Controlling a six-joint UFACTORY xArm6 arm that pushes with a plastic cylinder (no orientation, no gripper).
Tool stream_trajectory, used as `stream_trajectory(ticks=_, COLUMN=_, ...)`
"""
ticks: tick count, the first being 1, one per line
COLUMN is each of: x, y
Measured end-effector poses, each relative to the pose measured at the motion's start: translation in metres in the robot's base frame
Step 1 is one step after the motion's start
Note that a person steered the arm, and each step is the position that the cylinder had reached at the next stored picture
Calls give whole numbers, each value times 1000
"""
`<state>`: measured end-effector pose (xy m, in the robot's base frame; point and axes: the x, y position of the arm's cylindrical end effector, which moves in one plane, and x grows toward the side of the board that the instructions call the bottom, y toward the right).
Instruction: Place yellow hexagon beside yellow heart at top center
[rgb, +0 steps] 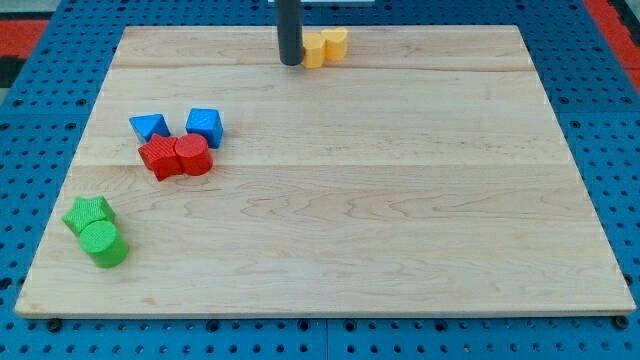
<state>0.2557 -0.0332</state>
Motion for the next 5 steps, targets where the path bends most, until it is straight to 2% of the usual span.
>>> stream_trajectory(ticks=5, x=24, y=-27)
